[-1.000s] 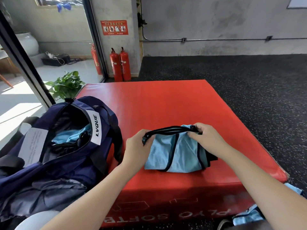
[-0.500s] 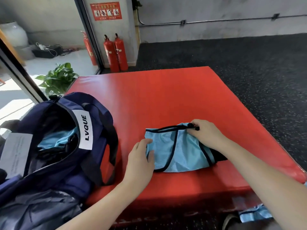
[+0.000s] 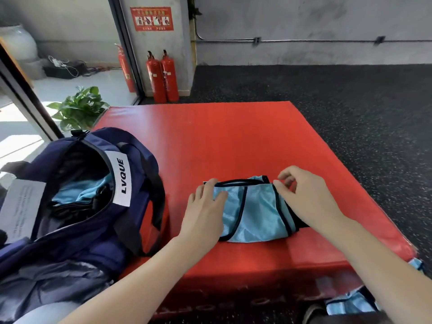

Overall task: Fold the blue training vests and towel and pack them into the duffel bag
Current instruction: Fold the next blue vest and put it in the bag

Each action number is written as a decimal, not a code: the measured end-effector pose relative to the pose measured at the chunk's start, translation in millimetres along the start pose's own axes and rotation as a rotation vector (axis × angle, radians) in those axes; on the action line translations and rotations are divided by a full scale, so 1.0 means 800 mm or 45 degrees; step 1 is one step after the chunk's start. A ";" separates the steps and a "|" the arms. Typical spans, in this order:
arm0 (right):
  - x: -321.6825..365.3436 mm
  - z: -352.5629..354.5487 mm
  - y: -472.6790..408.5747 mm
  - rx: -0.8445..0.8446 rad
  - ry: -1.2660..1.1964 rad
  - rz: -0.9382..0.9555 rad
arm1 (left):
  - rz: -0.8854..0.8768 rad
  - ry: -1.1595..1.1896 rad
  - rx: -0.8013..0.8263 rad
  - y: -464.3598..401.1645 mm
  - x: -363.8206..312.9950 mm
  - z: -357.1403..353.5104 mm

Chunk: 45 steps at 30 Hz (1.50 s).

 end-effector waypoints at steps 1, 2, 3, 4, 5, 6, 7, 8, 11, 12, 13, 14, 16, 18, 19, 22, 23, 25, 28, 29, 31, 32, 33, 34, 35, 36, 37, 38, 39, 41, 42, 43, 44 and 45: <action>0.003 0.005 0.014 -0.001 -0.057 -0.015 | -0.085 0.105 0.006 -0.003 -0.010 -0.003; 0.005 0.006 0.030 0.027 -0.095 -0.036 | -0.167 0.206 0.047 -0.006 -0.022 -0.008; 0.004 0.002 0.045 0.076 -0.101 -0.062 | -0.244 0.293 0.093 -0.009 -0.034 -0.012; 0.001 -0.005 0.059 0.128 -0.063 -0.082 | -0.299 0.365 0.127 -0.012 -0.045 -0.017; -0.005 -0.013 0.071 0.180 0.018 -0.101 | -0.339 0.413 0.160 -0.015 -0.053 -0.023; -0.011 -0.021 0.081 0.227 0.128 -0.120 | -0.364 0.424 0.204 -0.018 -0.060 -0.030; -0.018 -0.029 0.088 0.261 0.229 -0.132 | -0.379 0.398 0.255 -0.021 -0.066 -0.035; -0.025 -0.035 0.092 0.266 0.285 -0.134 | -0.380 0.340 0.310 -0.024 -0.068 -0.041; -0.039 -0.040 0.094 0.183 0.255 -0.150 | -0.297 0.116 0.455 -0.032 -0.063 -0.056; -0.042 -0.041 0.094 0.156 0.240 -0.148 | -0.262 0.072 0.464 -0.033 -0.060 -0.059; -0.045 -0.043 0.094 0.140 0.232 -0.150 | -0.230 0.053 0.459 -0.034 -0.058 -0.063; -0.047 -0.045 0.093 0.124 0.217 -0.159 | -0.206 0.054 0.449 -0.034 -0.057 -0.067; -0.050 -0.047 0.091 0.087 0.184 -0.184 | -0.189 0.070 0.429 -0.035 -0.056 -0.073; -0.052 -0.048 0.086 0.056 0.168 -0.207 | -0.191 0.071 0.409 -0.035 -0.055 -0.077; -0.053 -0.048 0.084 0.045 0.164 -0.217 | -0.191 0.074 0.404 -0.035 -0.055 -0.078; -0.055 -0.048 0.078 0.014 0.139 -0.224 | -0.189 0.082 0.391 -0.035 -0.052 -0.078; -0.056 -0.047 0.077 0.006 0.122 -0.223 | -0.189 0.088 0.390 -0.035 -0.052 -0.078; -0.058 -0.046 0.076 0.006 0.088 -0.207 | -0.187 0.100 0.381 -0.035 -0.053 -0.077; -0.062 -0.042 0.076 0.024 -0.010 -0.189 | -0.177 0.106 0.372 -0.035 -0.052 -0.076; -0.064 -0.041 0.075 0.028 -0.048 -0.188 | -0.170 0.109 0.373 -0.036 -0.052 -0.076; -0.068 -0.039 0.076 0.047 -0.097 -0.210 | -0.158 0.116 0.368 -0.036 -0.052 -0.077; -0.070 -0.038 0.076 0.061 -0.118 -0.225 | -0.154 0.118 0.362 -0.037 -0.052 -0.077; -0.071 -0.038 0.076 0.080 -0.151 -0.238 | -0.151 0.115 0.361 -0.037 -0.052 -0.077; -0.072 -0.038 0.075 0.102 -0.201 -0.244 | -0.149 0.110 0.362 -0.037 -0.052 -0.077; -0.072 -0.039 0.075 0.119 -0.254 -0.243 | -0.150 0.103 0.362 -0.037 -0.053 -0.077; -0.071 -0.039 0.074 0.127 -0.291 -0.239 | -0.150 0.097 0.361 -0.036 -0.053 -0.076; -0.071 -0.039 0.073 0.131 -0.305 -0.233 | -0.149 0.095 0.363 -0.036 -0.053 -0.076; -0.071 -0.039 0.072 0.139 -0.303 -0.223 | -0.146 0.098 0.367 -0.036 -0.053 -0.076; -0.071 -0.040 0.069 0.152 -0.290 -0.215 | -0.138 0.106 0.373 -0.037 -0.053 -0.075; -0.074 -0.039 0.063 0.175 -0.254 -0.209 | -0.107 0.106 0.380 -0.037 -0.053 -0.071; -0.076 -0.037 0.060 0.172 -0.232 -0.208 | -0.088 0.084 0.377 -0.037 -0.053 -0.068; -0.079 -0.035 0.056 0.160 -0.206 -0.208 | -0.071 0.043 0.364 -0.038 -0.052 -0.064; -0.081 -0.034 0.053 0.144 -0.181 -0.205 | -0.058 -0.007 0.351 -0.039 -0.052 -0.059; -0.082 -0.032 0.049 0.125 -0.161 -0.202 | -0.048 -0.050 0.349 -0.040 -0.051 -0.054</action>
Point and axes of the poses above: each hand's wrist, its own y-axis away from the middle knuckle, its own z-axis out of the back of the hand, x = y × z, the point moved 5 cm from there along -y, towards the middle knuckle, and after that the axes turned 2 degrees about -y, right-handed, at the moved point
